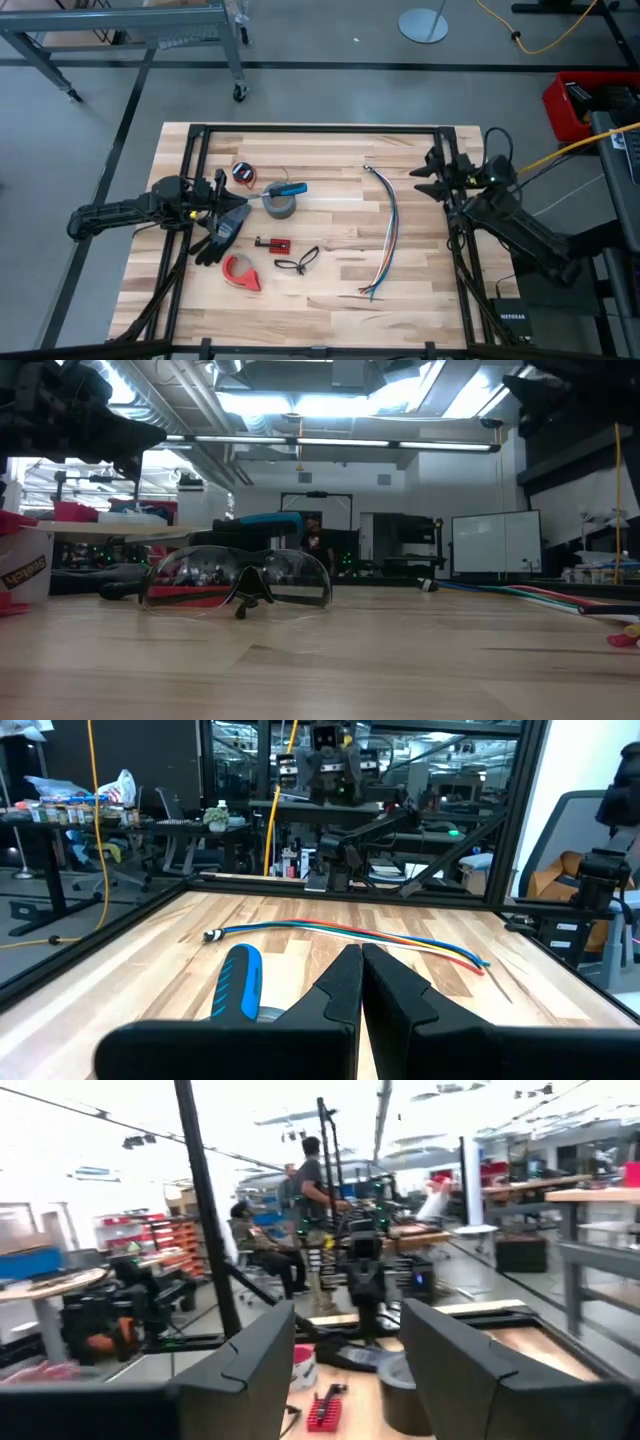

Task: Coil cords
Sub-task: Return to Home Position

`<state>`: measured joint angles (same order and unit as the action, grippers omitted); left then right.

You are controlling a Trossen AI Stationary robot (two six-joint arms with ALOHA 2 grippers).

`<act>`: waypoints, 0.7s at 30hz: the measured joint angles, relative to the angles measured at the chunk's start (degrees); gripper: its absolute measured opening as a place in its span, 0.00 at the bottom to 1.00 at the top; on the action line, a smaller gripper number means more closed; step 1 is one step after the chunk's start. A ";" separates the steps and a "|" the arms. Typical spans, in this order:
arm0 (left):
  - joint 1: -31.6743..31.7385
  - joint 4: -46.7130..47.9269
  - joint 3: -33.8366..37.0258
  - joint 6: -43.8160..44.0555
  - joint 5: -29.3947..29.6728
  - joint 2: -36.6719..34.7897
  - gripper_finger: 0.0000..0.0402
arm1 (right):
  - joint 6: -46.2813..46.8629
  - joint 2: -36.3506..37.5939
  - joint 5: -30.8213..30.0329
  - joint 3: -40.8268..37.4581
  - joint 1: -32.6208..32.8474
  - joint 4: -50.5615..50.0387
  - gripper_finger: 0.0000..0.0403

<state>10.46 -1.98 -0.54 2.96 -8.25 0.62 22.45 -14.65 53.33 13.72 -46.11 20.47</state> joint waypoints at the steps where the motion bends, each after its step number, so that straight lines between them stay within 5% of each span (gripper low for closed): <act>1: 0.00 -0.02 0.00 0.02 0.00 0.00 0.01 | 0.92 0.04 0.64 -1.28 0.00 2.26 0.47; 14: 0.01 0.02 0.01 0.02 -0.02 0.00 0.01 | 5.75 0.06 9.30 -13.01 0.24 9.11 0.47; 21: 0.02 0.02 0.02 0.02 -0.11 0.00 0.01 | 7.39 0.21 9.10 -13.08 8.80 13.52 0.47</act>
<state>10.48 -1.96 -0.51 2.98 -8.36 0.62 29.84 -14.44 62.43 0.64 -37.30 33.99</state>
